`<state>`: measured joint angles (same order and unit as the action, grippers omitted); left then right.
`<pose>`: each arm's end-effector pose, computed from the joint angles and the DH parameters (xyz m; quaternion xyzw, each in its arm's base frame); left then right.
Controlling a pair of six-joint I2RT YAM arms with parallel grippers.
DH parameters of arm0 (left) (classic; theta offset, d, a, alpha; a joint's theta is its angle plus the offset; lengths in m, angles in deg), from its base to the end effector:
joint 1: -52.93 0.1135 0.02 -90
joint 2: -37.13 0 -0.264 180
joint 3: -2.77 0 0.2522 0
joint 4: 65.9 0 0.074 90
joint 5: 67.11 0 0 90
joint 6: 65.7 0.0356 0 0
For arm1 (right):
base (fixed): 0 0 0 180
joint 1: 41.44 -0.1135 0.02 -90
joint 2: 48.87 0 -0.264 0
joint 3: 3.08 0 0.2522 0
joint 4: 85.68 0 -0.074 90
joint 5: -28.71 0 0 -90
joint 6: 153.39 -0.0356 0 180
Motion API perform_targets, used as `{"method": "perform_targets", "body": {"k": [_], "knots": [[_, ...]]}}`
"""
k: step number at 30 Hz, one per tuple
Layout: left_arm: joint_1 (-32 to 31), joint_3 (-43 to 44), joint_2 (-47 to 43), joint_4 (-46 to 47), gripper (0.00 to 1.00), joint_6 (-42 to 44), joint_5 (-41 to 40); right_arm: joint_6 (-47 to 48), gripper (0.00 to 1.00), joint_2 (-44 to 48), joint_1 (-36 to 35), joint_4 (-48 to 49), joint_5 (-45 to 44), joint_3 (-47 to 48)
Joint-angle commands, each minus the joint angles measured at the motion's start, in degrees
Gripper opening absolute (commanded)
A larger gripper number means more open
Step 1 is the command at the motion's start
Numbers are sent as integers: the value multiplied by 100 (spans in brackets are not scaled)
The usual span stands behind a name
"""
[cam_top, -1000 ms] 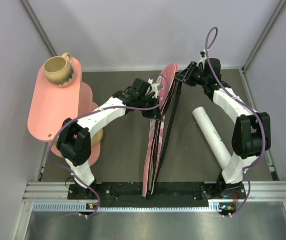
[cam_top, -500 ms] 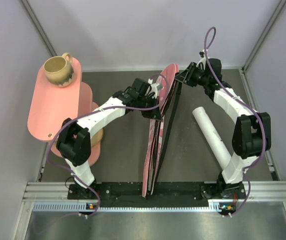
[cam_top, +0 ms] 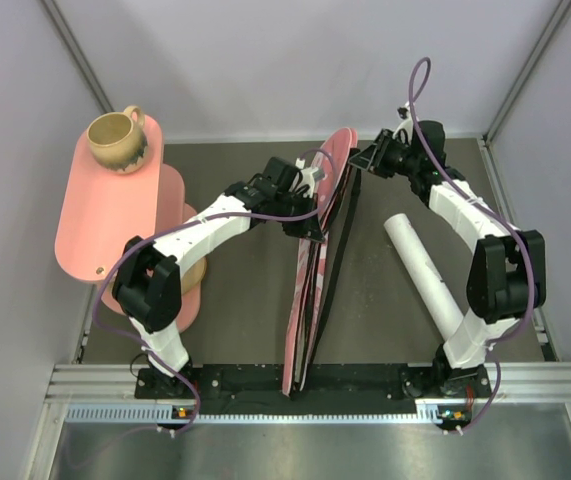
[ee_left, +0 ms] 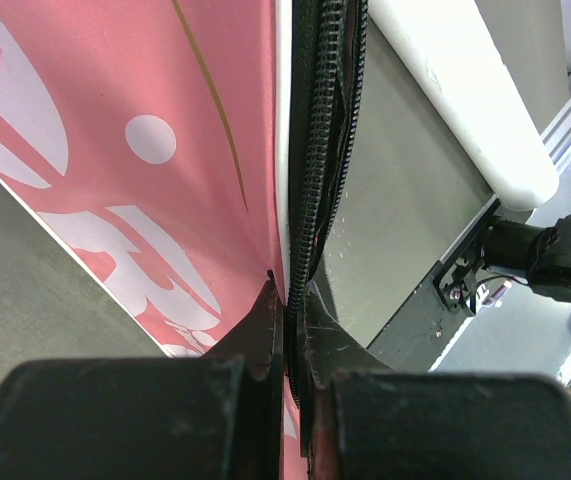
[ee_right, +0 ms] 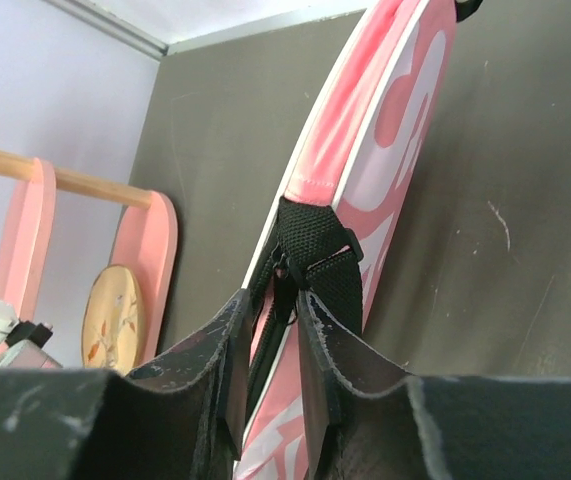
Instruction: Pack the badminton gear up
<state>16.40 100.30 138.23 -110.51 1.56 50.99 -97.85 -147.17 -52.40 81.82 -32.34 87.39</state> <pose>0.3057 -0.2473 0.2783 0.1948 0.8892 -0.3683 0.1888 0.3959 0.0942 0.3038 0.0221 0.8072 0.4028 0.4310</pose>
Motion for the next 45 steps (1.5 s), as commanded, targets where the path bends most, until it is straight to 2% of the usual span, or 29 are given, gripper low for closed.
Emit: {"method": "perform_targets", "body": {"k": [1, 9, 17, 18, 21, 23, 24, 26, 32, 35, 45], "knots": [[-3, -45, -249, -44, 0, 33, 135, 80, 22, 399, -11, 217, 260, -51], [-3, -36, -257, -35, 0, 42, 126, 88, 0, 321, -3, 191, 252, 11], [6, -62, -284, -44, 0, 42, 108, 80, 0, 232, -3, 6, 208, 169], [15, -54, -284, -35, 0, 33, 108, 10, 2, 233, -3, -11, 129, 169], [6, -62, -275, -44, 0, 16, 117, -350, 18, 189, -11, 23, 102, 143], [6, -45, -249, -44, 0, 15, 135, -605, 23, 171, -11, 129, 146, 81], [-3, -45, -249, -44, 0, 15, 152, -658, 29, 171, -3, 199, 129, 64], [6, -45, -266, -44, 0, 15, 161, -746, 32, 162, -3, 200, 67, 46], [6, -62, -266, -35, 0, 16, 144, -834, 34, 92, -11, -117, -275, 213], [6, -53, -240, -35, 0, -2, 161, -922, 34, 83, -11, -626, -644, 327], [-3, -9, -205, 9, 0, -37, 205, -1150, 29, -128, -161, -1198, -1110, 679]]}}
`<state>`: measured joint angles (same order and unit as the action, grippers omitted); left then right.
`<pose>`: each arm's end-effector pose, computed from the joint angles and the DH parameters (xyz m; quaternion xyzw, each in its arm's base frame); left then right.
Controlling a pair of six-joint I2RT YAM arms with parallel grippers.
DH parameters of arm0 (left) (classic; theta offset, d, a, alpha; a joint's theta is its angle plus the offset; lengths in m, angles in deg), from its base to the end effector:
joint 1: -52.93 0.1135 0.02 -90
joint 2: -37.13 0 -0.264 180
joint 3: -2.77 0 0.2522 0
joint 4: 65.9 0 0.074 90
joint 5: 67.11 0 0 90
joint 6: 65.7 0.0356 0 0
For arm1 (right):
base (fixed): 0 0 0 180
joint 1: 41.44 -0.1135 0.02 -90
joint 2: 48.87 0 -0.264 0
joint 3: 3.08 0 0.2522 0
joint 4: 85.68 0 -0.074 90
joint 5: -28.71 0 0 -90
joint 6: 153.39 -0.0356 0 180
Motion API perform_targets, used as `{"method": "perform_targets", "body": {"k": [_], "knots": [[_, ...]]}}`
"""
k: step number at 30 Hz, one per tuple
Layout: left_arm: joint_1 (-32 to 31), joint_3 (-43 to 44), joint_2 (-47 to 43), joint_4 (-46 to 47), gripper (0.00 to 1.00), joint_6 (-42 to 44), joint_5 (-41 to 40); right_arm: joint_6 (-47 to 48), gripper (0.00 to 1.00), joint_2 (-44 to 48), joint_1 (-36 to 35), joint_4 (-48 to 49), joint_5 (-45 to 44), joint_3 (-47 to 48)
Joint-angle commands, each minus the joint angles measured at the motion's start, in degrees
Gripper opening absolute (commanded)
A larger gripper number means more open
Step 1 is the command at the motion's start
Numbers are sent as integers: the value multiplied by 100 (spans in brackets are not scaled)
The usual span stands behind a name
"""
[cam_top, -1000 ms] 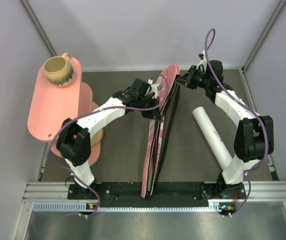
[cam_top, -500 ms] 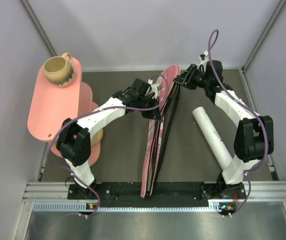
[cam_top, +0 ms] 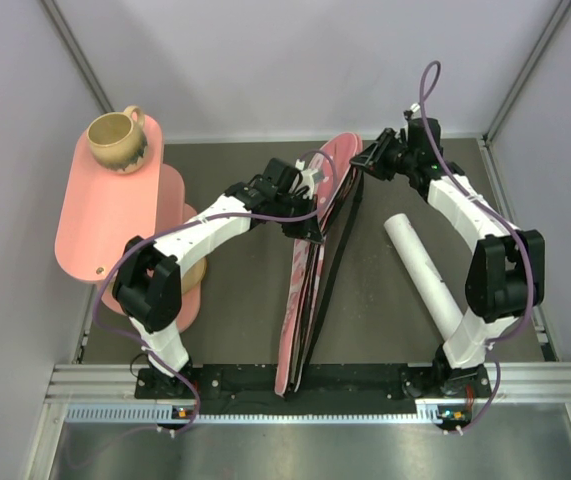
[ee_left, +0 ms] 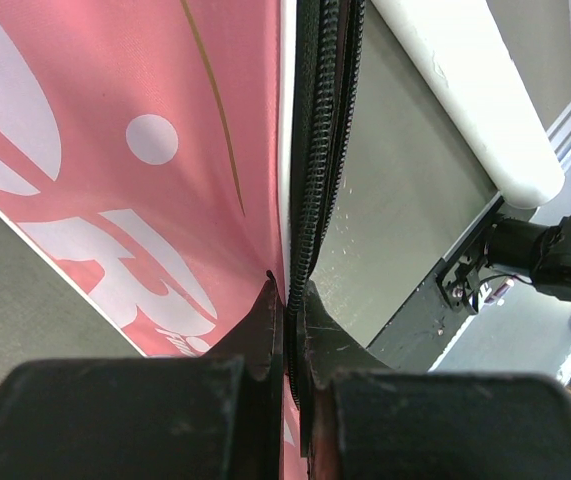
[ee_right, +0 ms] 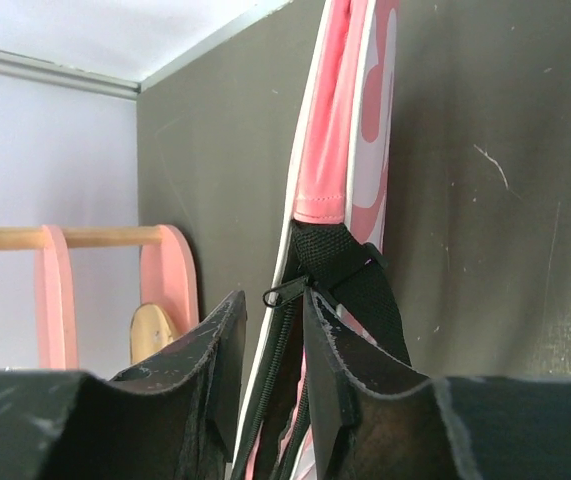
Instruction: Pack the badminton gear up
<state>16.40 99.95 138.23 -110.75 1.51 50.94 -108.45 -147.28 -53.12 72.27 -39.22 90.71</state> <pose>0.3050 -0.2467 0.2760 0.1933 0.8913 -0.3661 0.1846 0.3945 0.0952 0.3063 0.1437 0.8291 0.3882 0.3760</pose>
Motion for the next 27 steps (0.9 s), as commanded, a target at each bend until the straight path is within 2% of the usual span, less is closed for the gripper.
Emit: {"method": "perform_targets", "body": {"k": [1, 8, 17, 27], "knots": [[-3, 25, -205, 33, 0, -33, 209, -117, 29, -126, -97, -243, -457, 355], [-3, 78, -161, 50, 0, -86, 236, -372, 27, -354, -264, -893, -843, 786], [-12, 96, -152, 95, 0, -130, 271, -530, 28, -486, -370, -1069, -1081, 900], [-12, 113, -178, 103, 0, -130, 227, -539, 20, -715, -387, -1227, -1178, 1059]]}}
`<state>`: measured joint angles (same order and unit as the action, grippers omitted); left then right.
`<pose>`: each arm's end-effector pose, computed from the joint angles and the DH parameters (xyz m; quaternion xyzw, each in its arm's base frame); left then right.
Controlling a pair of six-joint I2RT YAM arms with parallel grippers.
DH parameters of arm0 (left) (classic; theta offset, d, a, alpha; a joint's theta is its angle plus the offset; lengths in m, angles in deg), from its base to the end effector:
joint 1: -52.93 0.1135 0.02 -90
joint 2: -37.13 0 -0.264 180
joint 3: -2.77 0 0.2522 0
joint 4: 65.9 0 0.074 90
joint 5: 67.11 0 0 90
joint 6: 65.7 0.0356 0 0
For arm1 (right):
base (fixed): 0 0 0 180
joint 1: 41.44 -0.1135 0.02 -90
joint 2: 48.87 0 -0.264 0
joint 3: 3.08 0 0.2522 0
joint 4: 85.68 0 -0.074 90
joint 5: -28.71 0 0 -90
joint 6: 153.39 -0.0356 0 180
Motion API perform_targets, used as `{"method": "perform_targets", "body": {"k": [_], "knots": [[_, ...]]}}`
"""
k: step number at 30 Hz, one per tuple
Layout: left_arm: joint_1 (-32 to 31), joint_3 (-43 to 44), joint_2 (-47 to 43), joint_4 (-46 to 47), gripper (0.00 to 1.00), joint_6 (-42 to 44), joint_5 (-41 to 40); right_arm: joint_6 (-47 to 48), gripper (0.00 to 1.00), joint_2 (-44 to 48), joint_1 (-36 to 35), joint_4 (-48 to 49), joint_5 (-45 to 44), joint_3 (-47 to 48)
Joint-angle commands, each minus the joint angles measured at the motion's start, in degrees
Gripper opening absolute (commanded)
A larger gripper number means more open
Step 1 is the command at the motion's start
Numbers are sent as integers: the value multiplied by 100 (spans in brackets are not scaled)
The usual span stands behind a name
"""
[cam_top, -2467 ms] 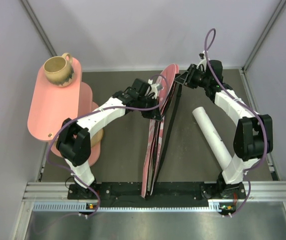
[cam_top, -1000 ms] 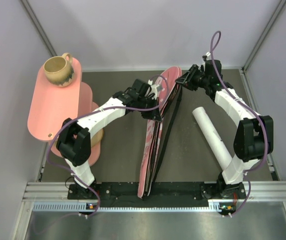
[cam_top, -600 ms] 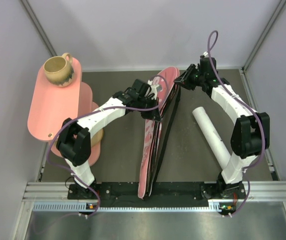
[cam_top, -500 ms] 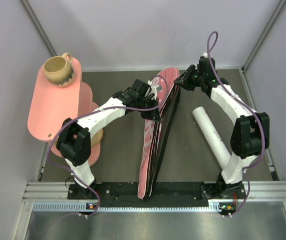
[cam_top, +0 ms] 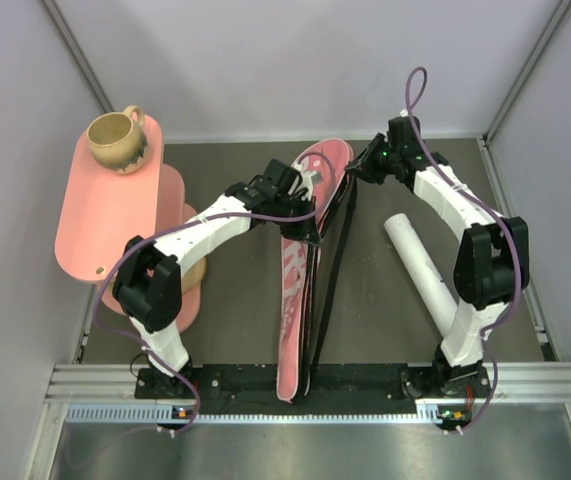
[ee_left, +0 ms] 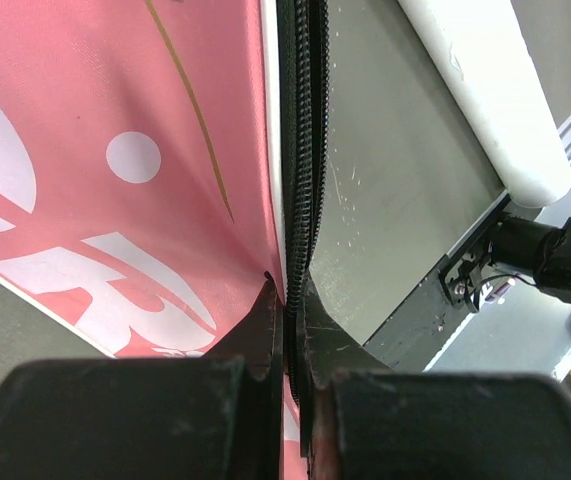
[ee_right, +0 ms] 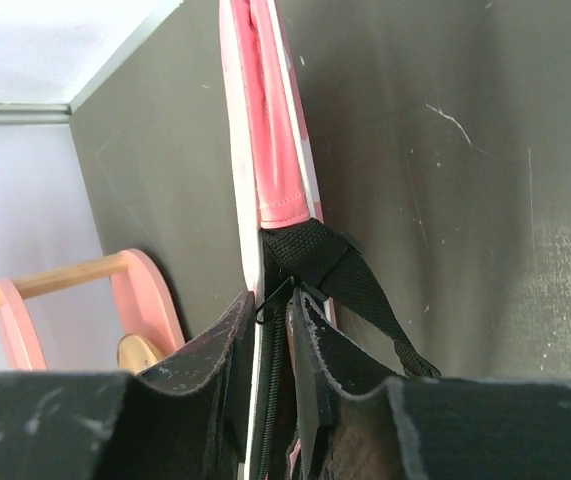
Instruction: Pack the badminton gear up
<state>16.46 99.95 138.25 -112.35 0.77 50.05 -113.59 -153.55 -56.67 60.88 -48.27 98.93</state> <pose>0.3039 -0.2448 0.2738 0.1821 0.8998 -0.3560 0.1748 0.4095 0.1198 0.2931 0.2171 0.8602 0.3284 0.3242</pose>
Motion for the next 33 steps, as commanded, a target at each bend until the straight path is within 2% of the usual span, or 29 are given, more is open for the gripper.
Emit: {"method": "perform_targets", "body": {"k": [1, 7, 13, 21, 25, 33], "knots": [[-27, 113, -172, 272, 0, -55, 317, -34, 20, -113, -33, -88, -273, 237], [-27, 113, -172, 281, 0, -64, 317, -166, 16, -201, -25, -71, -177, 246], [-27, 78, -207, 280, 0, -47, 281, -368, 0, -26, -16, 262, -89, -53], [-27, 52, -216, 289, 0, -55, 220, -456, 0, 211, 28, 912, 315, -562], [-18, 78, -233, 333, 0, -108, 167, -132, 0, 413, 28, 1133, 579, -817], [52, 113, -181, 421, 0, -196, 141, 1204, 0, 897, 19, 1353, 1185, -1327]]}}
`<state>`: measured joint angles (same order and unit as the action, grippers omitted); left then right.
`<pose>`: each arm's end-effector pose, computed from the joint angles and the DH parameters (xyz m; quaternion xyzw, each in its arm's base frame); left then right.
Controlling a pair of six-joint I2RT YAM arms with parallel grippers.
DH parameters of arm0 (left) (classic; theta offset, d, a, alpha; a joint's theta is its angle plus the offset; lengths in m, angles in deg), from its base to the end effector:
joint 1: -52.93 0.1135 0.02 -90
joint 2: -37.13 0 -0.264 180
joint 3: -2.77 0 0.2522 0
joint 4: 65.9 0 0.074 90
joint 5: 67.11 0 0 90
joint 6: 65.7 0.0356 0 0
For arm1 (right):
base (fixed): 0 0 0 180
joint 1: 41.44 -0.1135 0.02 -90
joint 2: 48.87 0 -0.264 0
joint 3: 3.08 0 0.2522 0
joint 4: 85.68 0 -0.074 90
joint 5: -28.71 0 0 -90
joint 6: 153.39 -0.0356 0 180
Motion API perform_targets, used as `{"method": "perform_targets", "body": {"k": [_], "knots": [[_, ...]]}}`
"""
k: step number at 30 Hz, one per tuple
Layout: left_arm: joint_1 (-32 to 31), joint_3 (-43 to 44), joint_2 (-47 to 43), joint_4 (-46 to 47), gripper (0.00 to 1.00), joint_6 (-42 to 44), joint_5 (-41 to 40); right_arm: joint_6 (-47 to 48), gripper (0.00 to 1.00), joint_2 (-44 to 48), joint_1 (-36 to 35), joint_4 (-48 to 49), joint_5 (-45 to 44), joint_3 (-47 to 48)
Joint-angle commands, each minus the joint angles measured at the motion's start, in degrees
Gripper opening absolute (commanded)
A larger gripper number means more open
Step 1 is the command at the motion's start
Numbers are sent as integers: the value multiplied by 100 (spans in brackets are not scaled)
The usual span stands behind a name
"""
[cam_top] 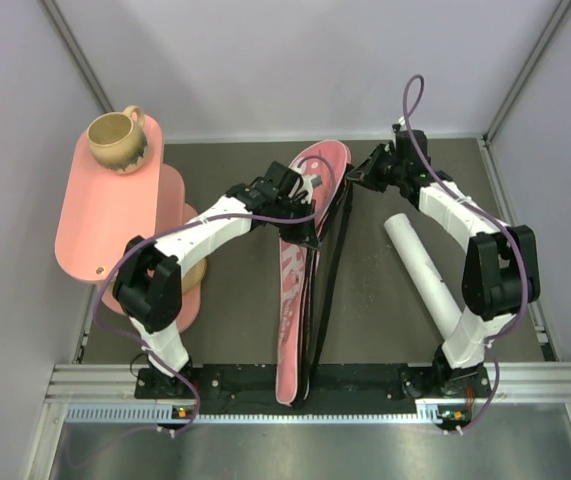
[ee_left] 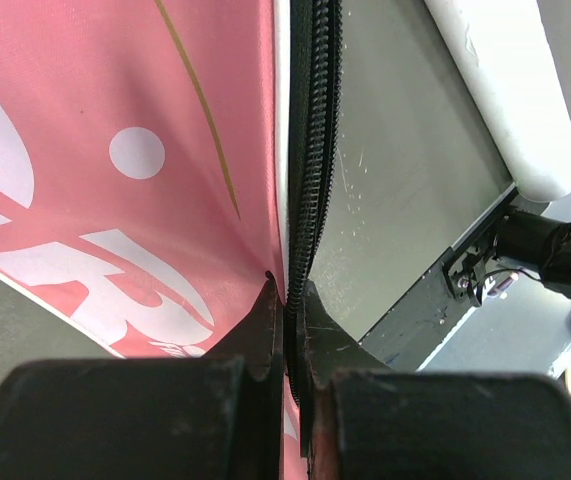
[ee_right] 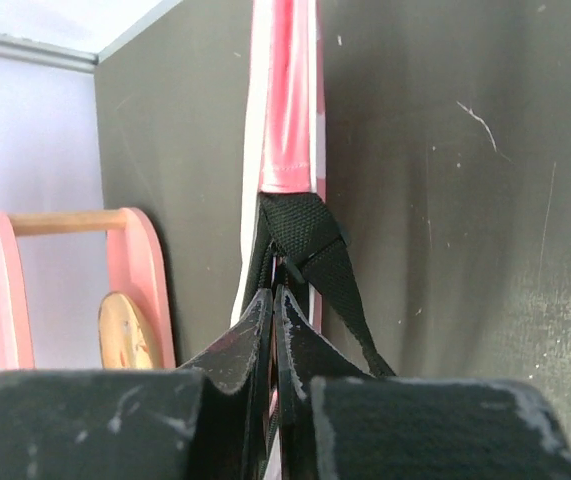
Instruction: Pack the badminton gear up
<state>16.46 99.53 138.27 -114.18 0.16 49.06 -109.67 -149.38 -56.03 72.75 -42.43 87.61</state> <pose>0.3017 -0.2425 0.2690 0.1712 0.9097 -0.3425 0.1610 0.3925 0.1141 0.2740 0.1577 0.8495 0.3678 0.3439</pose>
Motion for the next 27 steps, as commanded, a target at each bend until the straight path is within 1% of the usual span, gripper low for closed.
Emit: {"method": "perform_targets", "body": {"k": [1, 6, 10, 18, 22, 25, 27], "knots": [[61, 164, -174, 631, 0, -170, 274, 901, 0, 549, -53, 166, 663, -265], [70, 243, -113, 719, 0, -249, 309, 1384, 0, 1014, -263, -44, 558, -705], [78, 331, -51, 710, 0, -267, 292, 1631, 0, 1392, -588, -212, 304, -960], [149, 419, 46, 728, 0, -319, 362, 1833, 0, 2149, -1537, -238, 5, -1698], [184, 243, -42, 833, 0, -319, 415, 1824, 0, 2422, -1582, 7, -171, -2084], [210, 32, -156, 938, 0, -328, 494, 1860, 0, 2510, -1565, 61, -232, -2112], [210, -47, -226, 939, 0, -319, 511, 1694, 0, 2606, -1416, 61, -294, -2129]]}}
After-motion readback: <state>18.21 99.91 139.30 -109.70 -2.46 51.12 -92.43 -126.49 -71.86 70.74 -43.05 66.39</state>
